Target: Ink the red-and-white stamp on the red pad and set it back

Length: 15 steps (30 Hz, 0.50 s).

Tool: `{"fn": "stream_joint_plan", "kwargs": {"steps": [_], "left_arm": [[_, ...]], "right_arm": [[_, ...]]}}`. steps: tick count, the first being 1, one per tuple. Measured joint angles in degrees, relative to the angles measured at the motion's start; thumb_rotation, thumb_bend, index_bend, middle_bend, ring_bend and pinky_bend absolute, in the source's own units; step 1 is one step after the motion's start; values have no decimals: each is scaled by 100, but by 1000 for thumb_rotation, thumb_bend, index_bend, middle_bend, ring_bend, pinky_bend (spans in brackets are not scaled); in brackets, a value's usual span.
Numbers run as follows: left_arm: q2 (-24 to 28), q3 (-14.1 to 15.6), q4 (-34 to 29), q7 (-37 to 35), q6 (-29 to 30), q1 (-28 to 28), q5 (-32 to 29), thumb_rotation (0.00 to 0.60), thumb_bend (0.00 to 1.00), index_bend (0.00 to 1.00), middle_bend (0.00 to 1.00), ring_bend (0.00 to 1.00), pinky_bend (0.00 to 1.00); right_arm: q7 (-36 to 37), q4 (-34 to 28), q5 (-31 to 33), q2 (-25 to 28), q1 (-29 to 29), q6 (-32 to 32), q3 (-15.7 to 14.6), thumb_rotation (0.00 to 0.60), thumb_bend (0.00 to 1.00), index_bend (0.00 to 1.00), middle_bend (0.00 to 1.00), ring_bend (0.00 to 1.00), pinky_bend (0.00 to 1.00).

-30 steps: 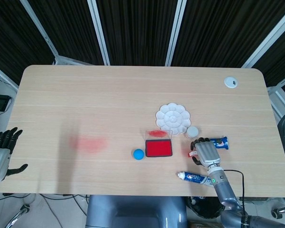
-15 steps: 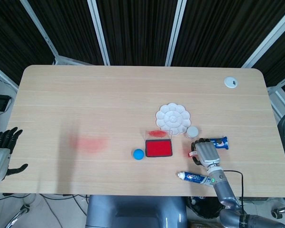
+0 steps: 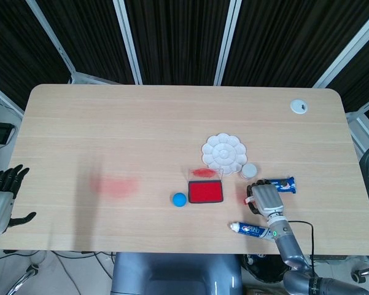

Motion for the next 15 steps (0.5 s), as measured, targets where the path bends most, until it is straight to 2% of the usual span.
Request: {"fn": "stream_joint_plan", "kwargs": {"steps": [5,12,15], "left_arm": [[0,-6,-9,6,-14,-5,-24,600,30,0,0,0,0],[2,-13,-19,7,-12,-5,-45,600,29,0,0,0,0],[-1,-14,-16,8,-13,-6,-47,600,30,0,0,0,0]], "right_arm": [[43,-12,-59,-1,-2,48,-7,600,627,644,528,387,393],[198,-2,-272,-6,-25,187,-50,600,644,688,568,437,464],[264,-14,-361,9,-36,251,-60,600,645,689,569,438,465]]}}
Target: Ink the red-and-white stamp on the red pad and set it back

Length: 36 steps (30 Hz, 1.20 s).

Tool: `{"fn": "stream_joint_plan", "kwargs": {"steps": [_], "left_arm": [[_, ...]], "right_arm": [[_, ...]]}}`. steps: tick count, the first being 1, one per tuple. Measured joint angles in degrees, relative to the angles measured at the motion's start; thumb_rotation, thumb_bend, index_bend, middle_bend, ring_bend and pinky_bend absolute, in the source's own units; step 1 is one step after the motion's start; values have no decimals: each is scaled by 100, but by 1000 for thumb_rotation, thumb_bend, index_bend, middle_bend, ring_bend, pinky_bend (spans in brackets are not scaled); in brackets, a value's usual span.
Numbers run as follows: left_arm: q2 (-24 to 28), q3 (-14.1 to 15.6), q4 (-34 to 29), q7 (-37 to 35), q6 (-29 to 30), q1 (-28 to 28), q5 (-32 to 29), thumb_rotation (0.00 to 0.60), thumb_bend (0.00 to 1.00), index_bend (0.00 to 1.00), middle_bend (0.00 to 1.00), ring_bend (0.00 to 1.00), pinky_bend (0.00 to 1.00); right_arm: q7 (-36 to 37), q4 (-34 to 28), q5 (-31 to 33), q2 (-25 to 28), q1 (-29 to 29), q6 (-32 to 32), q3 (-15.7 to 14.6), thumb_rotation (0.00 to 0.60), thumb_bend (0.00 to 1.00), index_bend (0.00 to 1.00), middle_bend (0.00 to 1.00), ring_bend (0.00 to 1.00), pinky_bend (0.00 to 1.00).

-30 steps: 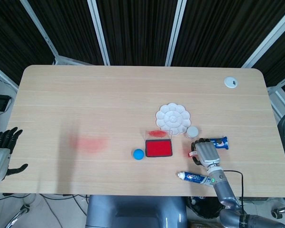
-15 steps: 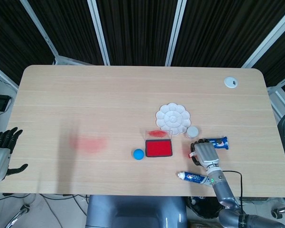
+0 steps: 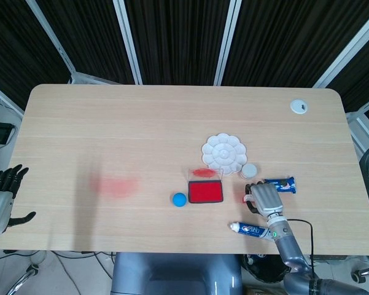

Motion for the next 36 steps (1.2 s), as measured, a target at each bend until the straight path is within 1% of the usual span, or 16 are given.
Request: {"fn": "stream_joint_plan", "kwargs": {"steps": [9,13,16,24,28,36], "left_arm": [[-9,1,1,14,8,-3,5,600,30,0,0,0,0],[-7,0,-4,13,2,-5,-2,600,29,0,0,0,0],[-1,-2,-8,0,1,-6,-3,600,30,0,0,0,0],[34,-1,-28,-12,-60,-19,-51,600,30,0,0,0,0],[59,8,-44,-10,-92,-32,-52,600,29,0,0,0,0],[122,10,-98,-70,-187,-51,-124,600,30,0,0,0,0]], "right_arm": [[144,-328,-298,151,12,149,-10,600,658,725,601,473,466],[87,-607,-390,199,79,174,25,600,658,745,620,493,517],[-55,-793,-367,191,155,163,95,600,658,749,623,496,519],[-458,-949,63,-61,351,84,346,600,659,749,624,497,519],[-794,-946,368,-326,486,81,485,600,665,751,625,498,519],[-1194,-846,841,-827,719,114,680,600,672,757,627,498,519]]}}
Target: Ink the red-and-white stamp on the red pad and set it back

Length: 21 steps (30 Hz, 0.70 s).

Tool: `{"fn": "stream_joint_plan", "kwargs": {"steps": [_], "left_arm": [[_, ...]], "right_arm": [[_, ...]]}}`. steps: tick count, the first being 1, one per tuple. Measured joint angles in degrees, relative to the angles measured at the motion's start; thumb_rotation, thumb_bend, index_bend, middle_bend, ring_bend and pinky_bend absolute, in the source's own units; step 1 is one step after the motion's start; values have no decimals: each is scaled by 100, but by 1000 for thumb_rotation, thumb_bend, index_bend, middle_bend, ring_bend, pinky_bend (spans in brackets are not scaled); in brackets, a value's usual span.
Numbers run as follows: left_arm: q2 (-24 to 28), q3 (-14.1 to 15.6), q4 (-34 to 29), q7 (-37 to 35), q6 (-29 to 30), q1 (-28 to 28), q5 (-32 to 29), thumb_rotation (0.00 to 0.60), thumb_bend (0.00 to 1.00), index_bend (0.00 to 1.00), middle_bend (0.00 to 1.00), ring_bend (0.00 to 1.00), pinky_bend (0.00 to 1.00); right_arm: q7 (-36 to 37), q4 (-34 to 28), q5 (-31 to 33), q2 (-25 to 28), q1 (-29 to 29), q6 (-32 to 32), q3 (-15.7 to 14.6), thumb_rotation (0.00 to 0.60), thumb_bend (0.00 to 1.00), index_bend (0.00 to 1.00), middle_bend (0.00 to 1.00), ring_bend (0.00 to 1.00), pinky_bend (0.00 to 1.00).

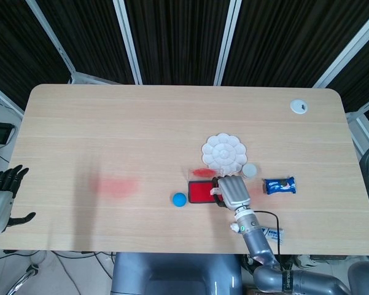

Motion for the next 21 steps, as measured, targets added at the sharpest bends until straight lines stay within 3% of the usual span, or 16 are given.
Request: {"fn": "stream_joint_plan", "kwargs": {"steps": [10,21], "left_arm": [[76,-10,-70,-85,-120,-32,-106,600,30,0,0,0,0],[129,-17,-118,-142,-211,-58,-188,600,30,0,0,0,0]], "right_arm": [[-305,472,307,-620,276,109,152,600,672,758,627,499,519],[-363,954,566,-937,402,84,208,600,672,766,635,500,519]]}}
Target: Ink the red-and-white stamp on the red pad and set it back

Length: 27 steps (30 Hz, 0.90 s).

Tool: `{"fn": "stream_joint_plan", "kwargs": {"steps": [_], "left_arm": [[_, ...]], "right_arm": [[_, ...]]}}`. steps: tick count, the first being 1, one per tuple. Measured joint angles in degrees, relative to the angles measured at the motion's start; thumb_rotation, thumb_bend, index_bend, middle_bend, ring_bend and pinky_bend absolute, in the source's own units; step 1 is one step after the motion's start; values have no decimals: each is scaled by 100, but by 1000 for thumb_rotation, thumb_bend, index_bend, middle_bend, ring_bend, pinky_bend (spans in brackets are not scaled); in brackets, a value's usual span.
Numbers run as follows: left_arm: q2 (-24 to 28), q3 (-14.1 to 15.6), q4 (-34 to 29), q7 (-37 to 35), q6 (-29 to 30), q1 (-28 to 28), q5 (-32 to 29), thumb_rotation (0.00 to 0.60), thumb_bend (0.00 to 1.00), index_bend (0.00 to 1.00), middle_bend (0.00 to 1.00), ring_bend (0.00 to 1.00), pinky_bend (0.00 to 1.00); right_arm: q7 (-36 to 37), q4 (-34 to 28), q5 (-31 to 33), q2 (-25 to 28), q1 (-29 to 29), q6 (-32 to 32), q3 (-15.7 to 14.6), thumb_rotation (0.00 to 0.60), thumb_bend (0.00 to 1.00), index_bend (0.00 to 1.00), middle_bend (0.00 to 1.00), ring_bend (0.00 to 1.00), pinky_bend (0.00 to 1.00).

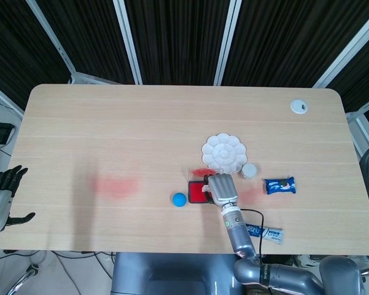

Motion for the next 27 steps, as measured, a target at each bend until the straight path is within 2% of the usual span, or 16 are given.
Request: {"fn": "stream_joint_plan", "kwargs": {"steps": [16,27], "left_arm": [[17,5,-43,7,-59,-25,-51,600,30,0,0,0,0],[16,7,-50,16,-60,-30,-68,600,29,0,0,0,0]], "right_arm": [[197,509,115,-269,-21,-108,-129,600,683,771,639,506,519],[262,450,47,-275,-13,-72,-109,600,685,772,641,507,519]]}}
